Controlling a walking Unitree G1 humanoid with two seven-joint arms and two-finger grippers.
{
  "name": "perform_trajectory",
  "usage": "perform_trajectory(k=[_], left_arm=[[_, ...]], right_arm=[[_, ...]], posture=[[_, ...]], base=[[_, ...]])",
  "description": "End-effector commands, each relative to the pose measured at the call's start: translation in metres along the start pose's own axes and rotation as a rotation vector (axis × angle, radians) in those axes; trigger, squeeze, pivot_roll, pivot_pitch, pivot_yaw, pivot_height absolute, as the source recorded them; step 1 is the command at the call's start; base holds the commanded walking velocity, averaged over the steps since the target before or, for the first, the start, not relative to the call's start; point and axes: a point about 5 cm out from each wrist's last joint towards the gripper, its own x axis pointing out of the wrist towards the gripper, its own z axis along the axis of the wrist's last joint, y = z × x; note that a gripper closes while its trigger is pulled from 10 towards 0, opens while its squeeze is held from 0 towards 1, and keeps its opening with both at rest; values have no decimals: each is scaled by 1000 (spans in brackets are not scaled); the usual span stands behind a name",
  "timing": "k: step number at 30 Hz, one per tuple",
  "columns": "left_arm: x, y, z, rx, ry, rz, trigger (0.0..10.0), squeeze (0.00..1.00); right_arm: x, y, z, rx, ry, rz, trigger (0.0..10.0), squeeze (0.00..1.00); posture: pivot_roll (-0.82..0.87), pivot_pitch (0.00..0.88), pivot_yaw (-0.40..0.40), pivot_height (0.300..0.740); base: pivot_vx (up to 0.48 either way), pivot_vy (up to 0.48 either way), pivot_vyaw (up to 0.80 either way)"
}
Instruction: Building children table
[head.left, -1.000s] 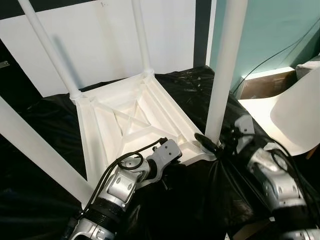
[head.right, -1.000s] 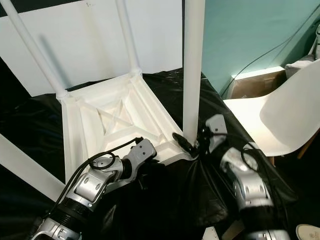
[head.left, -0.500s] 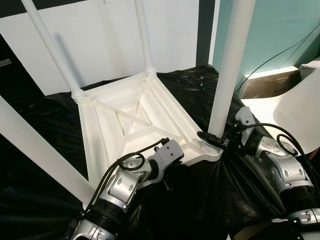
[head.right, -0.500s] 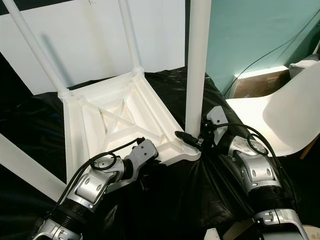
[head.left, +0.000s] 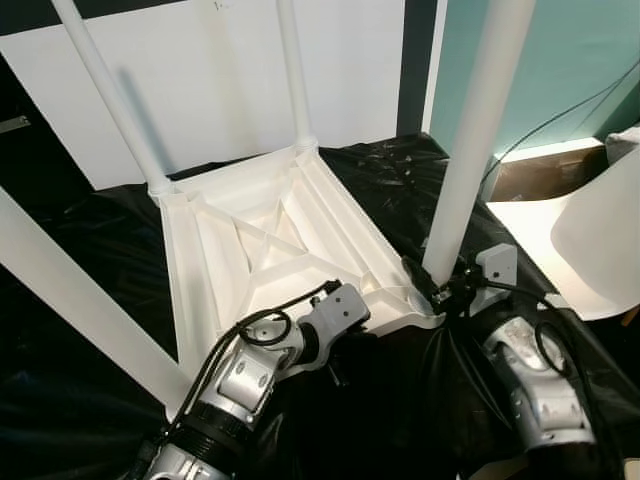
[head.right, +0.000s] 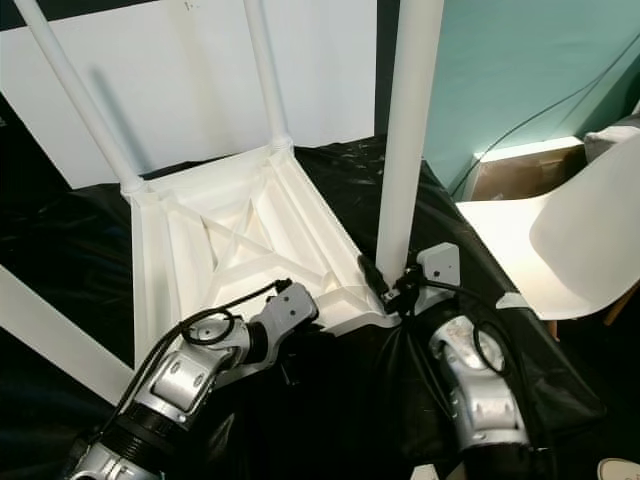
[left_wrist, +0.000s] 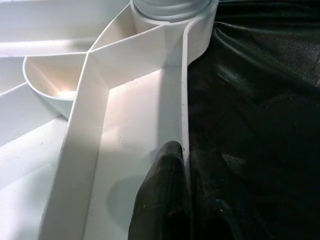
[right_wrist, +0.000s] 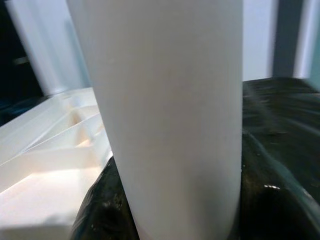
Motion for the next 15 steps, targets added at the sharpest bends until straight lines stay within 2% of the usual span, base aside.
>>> perform_trajectory(k=[1,5,6,7,8,9,10,12,15], left_arm=[[-5,0,-50,-156,163,98,10000,0],[-7,-1,-51,-148,171,89,10000,0],[-6,-1,-49,-147,169,87,10000,0],[-5,-1,-49,-146,168,86,10000,0],[-5,-1,-49,-146,168,86,10000,0],[-5,-2,-48,-146,167,84,10000,0],[-4,-3,-48,-146,166,81,10000,0],[-2,-4,-47,-145,165,74,10000,0],[-2,-4,-47,-145,165,74,10000,0]], right_arm=[[-9,-3,-13,45,50,-96,0,0],[-12,-3,-13,55,49,-167,0,0],[-12,1,-14,69,58,-157,2196,0],[-12,4,-14,77,64,-143,6824,0],[-12,4,-14,77,64,-143,6824,0],[-11,7,-14,83,69,-115,10000,0],[-9,9,-13,92,70,-77,10000,1000],[-5,12,-11,85,68,-2,10000,1000],[-5,12,-11,85,68,-2,10000,1000]], posture=[[65,0,57,740],[71,0,72,740],[77,0,73,740],[77,0,73,740],[77,0,73,740],[68,0,77,740],[63,0,75,740],[55,0,70,740],[55,0,70,740]], base=[[0,0,0],[0,0,0],[0,0,0],[0,0,0],[0,0,0],[0,0,0],[0,0,0],[0,0,0],[0,0,0]])
